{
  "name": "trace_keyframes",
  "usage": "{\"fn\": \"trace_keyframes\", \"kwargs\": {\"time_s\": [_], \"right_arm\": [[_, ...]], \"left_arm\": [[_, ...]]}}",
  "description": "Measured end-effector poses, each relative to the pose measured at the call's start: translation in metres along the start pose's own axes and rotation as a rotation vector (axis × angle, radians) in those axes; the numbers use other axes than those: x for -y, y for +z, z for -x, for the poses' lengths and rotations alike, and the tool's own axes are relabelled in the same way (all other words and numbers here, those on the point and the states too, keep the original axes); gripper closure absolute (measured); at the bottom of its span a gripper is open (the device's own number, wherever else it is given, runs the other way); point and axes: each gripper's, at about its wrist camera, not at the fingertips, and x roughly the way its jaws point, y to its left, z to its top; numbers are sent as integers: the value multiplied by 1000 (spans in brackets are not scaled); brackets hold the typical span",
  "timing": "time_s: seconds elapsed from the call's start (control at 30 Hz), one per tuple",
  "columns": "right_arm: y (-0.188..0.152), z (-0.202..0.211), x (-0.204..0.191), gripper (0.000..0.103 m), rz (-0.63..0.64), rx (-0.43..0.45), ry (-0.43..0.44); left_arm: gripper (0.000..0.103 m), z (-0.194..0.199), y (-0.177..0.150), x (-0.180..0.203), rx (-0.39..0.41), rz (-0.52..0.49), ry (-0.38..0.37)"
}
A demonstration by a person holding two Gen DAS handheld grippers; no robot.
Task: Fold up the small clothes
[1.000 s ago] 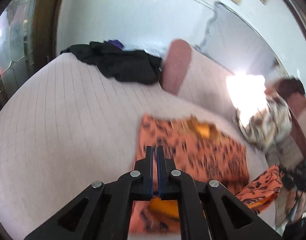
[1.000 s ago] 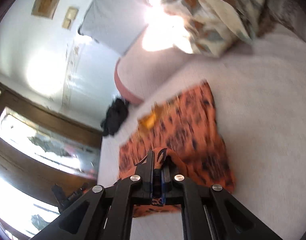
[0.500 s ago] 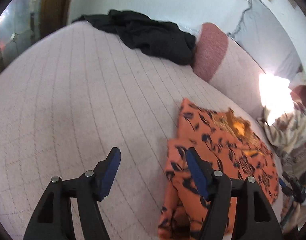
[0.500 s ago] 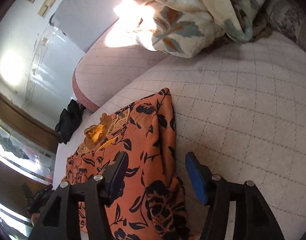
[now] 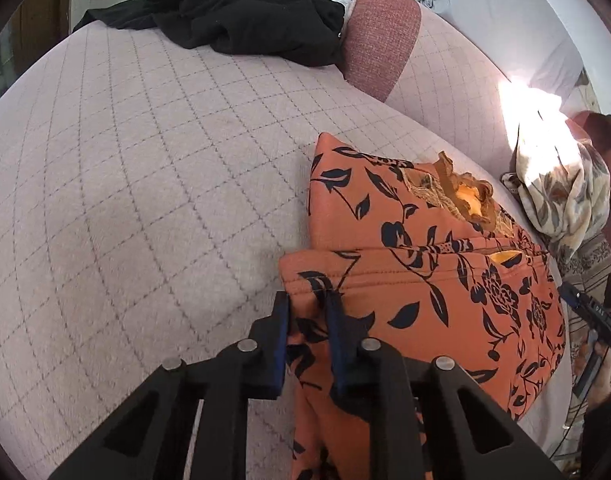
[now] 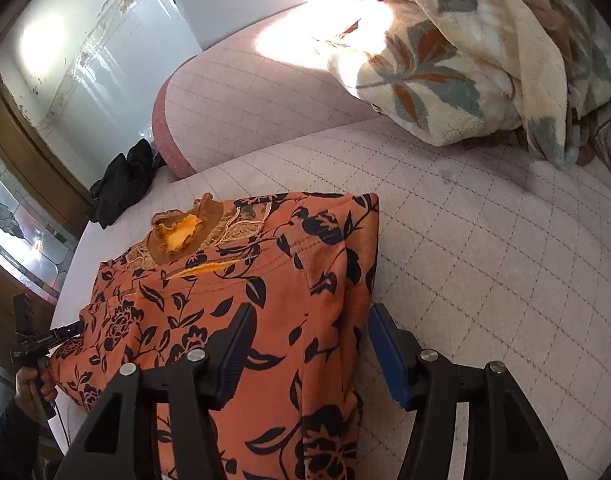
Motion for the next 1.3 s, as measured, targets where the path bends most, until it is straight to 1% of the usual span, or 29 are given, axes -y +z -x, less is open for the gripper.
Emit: {"fn": "trace_keyframes", "kwargs": {"time_s": [0.03, 0.1, 0.2, 0.23, 0.27, 0.3, 0.33, 0.4, 0.47, 0.53, 0.6, 0.67, 0.73, 0.8, 0.83, 0.87, 0.9, 0.97, 1.0, 1.03, 1.07, 1.1, 1.13, 1.17, 1.2, 1.23, 1.27, 1.3], "right_arm": [[3, -4, -2, 42, 10, -1, -8], [10, -13, -9, 42, 41, -8, -37], [16, -28, -17, 42, 79, -28, -66], [16, -35, -19, 43, 95, -46, -82], [16, -42, -19, 48, 103, -71, -85], [16, -49, -19, 74, 103, -102, -78], [16, -53, -18, 82, 102, -117, -92], [17, -47, -20, 95, 107, -89, -100], [19, -36, -24, 95, 125, -59, -113], [22, -22, -30, 95, 146, -26, -124], [29, -7, -34, 96, 144, 23, -123], [37, 8, -38, 96, 142, 81, -129], [49, 16, -35, 96, 119, 130, -143], [58, 16, -26, 96, 74, 153, -158], [61, 11, -19, 96, 40, 160, -171], [62, 5, -13, 96, 19, 156, -176], [61, -10, -6, 93, -9, 118, -175], [53, -44, 5, 92, -36, -1, -186], [49, -52, 8, 91, -39, -29, -201], [42, -57, 11, 87, -43, -45, -217], [38, -54, 12, 85, -51, -35, -213], [34, -44, 13, 78, -63, -7, -195], [31, -35, 14, 66, -72, 11, -189], [28, -22, 16, 54, -89, 37, -185], [24, -8, 17, 30, -110, 65, -180], [19, 10, 18, 26, -138, 107, -170], [13, 25, 18, 26, -163, 137, -153], [1, 44, 20, 26, -218, 160, -113]], "left_arm": [[90, -2, 2, 2, -2, -3, 3], [94, -3, 4, 2, 2, -4, 10], [96, -4, 6, 2, 8, -8, 9], [97, -2, 5, 1, 11, -11, 7], [98, 0, 4, 0, 18, -15, 6], [99, 1, 4, -1, 23, -16, 5], [100, 3, 4, -1, 31, -16, 3], [101, 10, 4, 0, 55, -34, 11], [101, 18, 7, 6, 92, -63, 20], [101, 33, 13, 11, 146, -74, 18], [101, 44, 21, 17, 192, -95, 22], [101, 53, 36, 25, 234, -111, 14], [101, 55, 51, 33, 267, -129, 28], [101, 48, 69, 41, 281, -126, 33], [101, 40, 78, 45, 275, -127, 45], [101, 26, 86, 48, 250, -131, 60], [100, 9, 91, 50, 206, -130, 81], [99, -22, 94, 51, 158, -138, 187], [97, -33, 94, 48, 134, -133, 215], [95, -38, 93, 40, 122, -99, 228], [94, -36, 91, 30, 130, -52, 211], [92, -30, 88, 23, 145, -22, 200], [85, -22, 85, 17, 158, -9, 219], [83, -11, 80, 12, 171, -3, 241], [79, 4, 74, 7, 197, 10, 228], [69, 19, 67, 4, 222, 26, 213], [64, 35, 58, -1, 241, 47, 209], [56, 51, 46, -6, 264, 77, 195]]}}
